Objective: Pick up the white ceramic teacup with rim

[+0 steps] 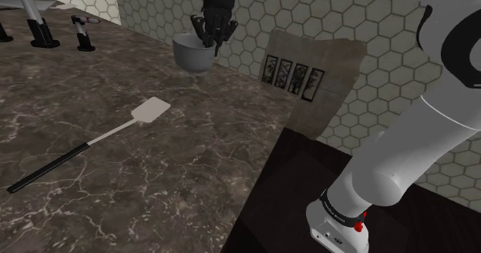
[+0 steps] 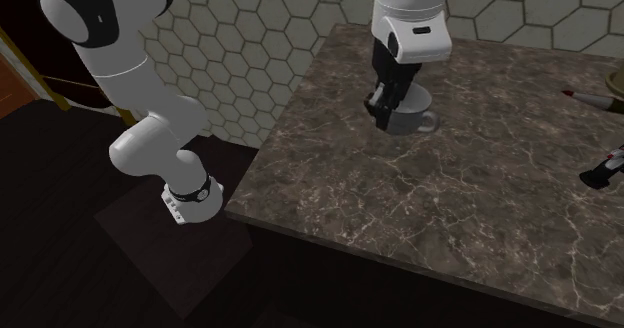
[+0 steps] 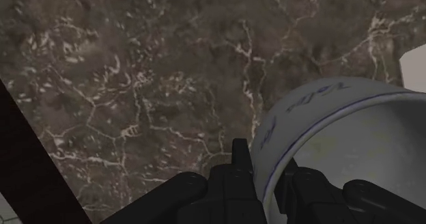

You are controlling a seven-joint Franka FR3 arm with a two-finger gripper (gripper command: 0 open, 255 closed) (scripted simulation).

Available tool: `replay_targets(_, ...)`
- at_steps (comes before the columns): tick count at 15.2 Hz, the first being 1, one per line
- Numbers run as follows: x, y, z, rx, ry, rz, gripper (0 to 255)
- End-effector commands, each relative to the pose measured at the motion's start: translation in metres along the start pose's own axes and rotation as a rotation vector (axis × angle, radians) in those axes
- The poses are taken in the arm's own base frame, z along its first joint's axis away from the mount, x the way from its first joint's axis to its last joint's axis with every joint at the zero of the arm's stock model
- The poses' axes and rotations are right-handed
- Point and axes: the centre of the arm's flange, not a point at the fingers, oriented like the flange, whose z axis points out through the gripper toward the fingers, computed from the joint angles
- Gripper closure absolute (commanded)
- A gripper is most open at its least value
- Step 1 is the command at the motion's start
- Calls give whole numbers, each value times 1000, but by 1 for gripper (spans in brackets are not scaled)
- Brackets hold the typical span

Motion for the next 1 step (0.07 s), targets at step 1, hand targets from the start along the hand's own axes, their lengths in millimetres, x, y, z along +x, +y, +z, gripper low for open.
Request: replay_targets(1,0,-1,-3,0,0,0,255)
